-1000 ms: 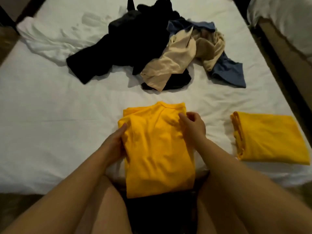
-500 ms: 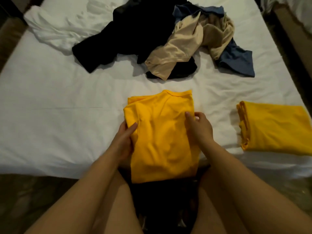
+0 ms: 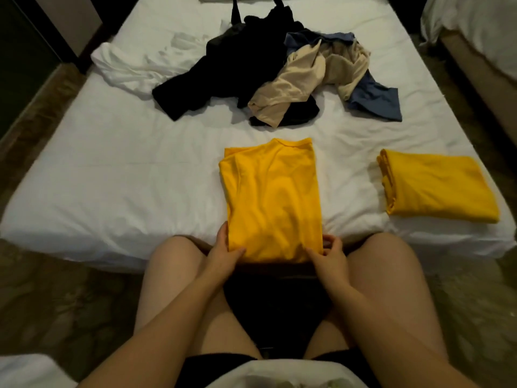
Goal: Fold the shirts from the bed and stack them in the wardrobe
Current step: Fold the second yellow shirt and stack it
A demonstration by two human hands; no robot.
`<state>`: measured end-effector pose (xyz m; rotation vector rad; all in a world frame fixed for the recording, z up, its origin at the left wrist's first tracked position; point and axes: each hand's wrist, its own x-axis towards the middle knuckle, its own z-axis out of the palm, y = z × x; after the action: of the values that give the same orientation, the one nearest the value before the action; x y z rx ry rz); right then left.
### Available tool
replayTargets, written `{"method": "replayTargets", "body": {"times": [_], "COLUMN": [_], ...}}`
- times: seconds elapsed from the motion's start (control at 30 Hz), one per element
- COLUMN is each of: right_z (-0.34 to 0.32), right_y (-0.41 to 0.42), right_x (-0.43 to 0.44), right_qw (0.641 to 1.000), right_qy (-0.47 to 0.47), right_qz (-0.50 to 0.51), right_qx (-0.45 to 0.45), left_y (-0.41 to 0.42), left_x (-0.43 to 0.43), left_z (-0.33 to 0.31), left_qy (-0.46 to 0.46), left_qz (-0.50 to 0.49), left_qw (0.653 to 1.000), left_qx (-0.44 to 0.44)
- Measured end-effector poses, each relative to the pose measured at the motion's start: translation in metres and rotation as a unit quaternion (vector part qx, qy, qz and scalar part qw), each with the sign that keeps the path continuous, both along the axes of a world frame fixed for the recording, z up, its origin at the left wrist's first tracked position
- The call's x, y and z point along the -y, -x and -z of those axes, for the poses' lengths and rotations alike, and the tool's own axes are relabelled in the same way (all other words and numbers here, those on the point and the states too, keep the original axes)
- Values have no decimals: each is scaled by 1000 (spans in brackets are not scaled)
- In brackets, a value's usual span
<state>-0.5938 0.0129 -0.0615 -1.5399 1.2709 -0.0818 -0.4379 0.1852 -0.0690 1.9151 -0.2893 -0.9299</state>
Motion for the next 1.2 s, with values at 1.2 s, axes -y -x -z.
{"method": "replayTargets", "body": {"times": [1.2], "right_z": [-48], "right_y": [50], "right_x": [-30], "right_qw": [923], "right_qy": [315], "right_qz": [-216], "right_qx": [39], "left_y": [55], "left_x": [-50], "left_z": [-45], "left_qy": [-160], "left_qz": [128], "left_qw": [911], "left_qx": [358]}}
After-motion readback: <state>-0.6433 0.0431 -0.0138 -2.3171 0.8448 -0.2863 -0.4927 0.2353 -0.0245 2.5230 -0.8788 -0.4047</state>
